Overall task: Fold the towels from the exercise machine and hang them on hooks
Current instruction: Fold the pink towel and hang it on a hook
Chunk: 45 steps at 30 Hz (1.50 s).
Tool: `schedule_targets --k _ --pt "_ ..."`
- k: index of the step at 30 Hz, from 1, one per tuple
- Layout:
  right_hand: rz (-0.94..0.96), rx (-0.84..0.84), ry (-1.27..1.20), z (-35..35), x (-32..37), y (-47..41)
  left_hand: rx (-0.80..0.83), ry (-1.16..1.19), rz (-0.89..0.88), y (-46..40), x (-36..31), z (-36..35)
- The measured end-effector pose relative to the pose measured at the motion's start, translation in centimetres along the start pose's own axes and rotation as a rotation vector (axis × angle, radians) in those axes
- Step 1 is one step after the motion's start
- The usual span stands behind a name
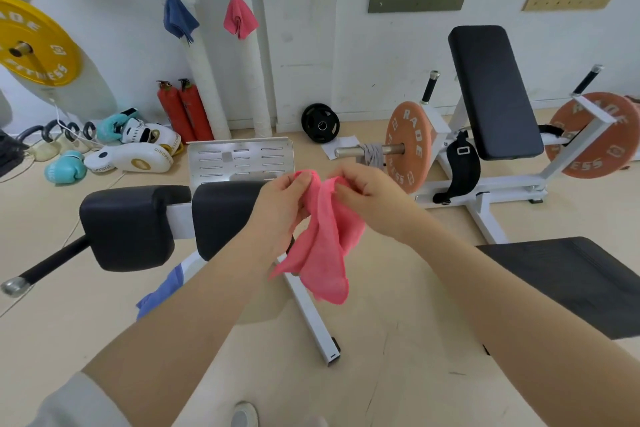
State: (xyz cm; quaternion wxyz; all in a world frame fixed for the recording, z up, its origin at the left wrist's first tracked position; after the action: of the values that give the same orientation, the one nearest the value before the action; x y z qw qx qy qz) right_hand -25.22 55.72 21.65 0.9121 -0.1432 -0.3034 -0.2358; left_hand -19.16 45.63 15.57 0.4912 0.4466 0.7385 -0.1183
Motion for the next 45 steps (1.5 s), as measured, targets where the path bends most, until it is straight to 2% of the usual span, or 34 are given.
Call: schedule_targets --k 3,8,14,19,23,26,28,30,32,35,37,39,41,43,45 --pt "-0.01 -0.063 0.047 -0.3 -0.1 0.4 0.029 -0.076 -0.024 1.0 0.4 -1.3" --pt "-0.129 -0.199 0.016 0.5 -1.2 0.8 -0.025 -0.119 -0.019 1.9 1.3 -1.5" --pt "-0.266 -0.275 -0.029 1.0 -3.1 1.8 0.134 -0.102 -0.043 3.0 1.8 -2.7" --pt "-0.218 -0.14 -0.192 0.1 -2.8 2.2 0.246 -0.285 -0.198 4.0 0.7 -3.8" --pt "-0.137 0.066 -0.533 -1.0 -2.4 2.4 0.235 -0.398 -0.29 3.6 -1.0 -3.0" --pt "-0.142 0.172 -0.682 -1.9 -2.2 2.7 0.168 -0.352 -0.32 2.8 -2.2 -1.5" --pt "-0.132 0.199 -0.684 -2.7 -1.9 2.7 0.086 -0.243 -0.314 1.9 -3.1 0.1" --pt "-0.1 0.264 -0.646 -3.8 -1.5 2.5 0.021 -0.166 -0.308 1.3 -4.3 1.5" --pt "-0.098 0.419 -0.556 -5.0 -1.0 2.6 0.0 -0.169 -0.323 0.9 -5.5 2.3" --pt "-0.106 0.678 -0.214 -7.3 -0.9 3.2 -0.022 -0.162 -0.334 0.1 -7.1 3.6" --pt "-0.173 0.76 -0.025 -8.7 -1.8 3.2 -0.055 -0.139 -0.334 -0.7 -8.2 5.0" --pt "-0.19 0.769 0.259 -9.4 -3.1 2.5 -0.107 -0.122 -0.343 -1.5 -9.0 6.6" --pt "-0.21 0.737 0.48 -9.5 -4.2 1.4 -0.166 -0.203 -0.34 -2.2 -9.3 8.4" --pt "-0.227 0.654 0.601 -9.2 -5.1 -0.1 -0.217 -0.298 -0.332 -2.7 -9.2 10.3" --pt "-0.234 0.507 0.612 -8.2 -5.3 -1.8 -0.257 -0.288 -0.343 -2.8 -9.2 12.3"
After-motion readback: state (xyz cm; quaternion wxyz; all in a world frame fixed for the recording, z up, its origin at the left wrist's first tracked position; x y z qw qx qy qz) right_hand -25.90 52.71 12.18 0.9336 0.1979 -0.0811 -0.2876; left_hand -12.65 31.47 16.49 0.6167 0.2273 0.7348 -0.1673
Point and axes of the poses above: each hand's wrist, its own y-axis away from the middle knuckle, its own z-axis out of the back of the hand, x = y × z, the point moved 8 cm from there along -y, towards the middle knuckle, and after that the axes turned 14 degrees about y, right-handed, at the moved point
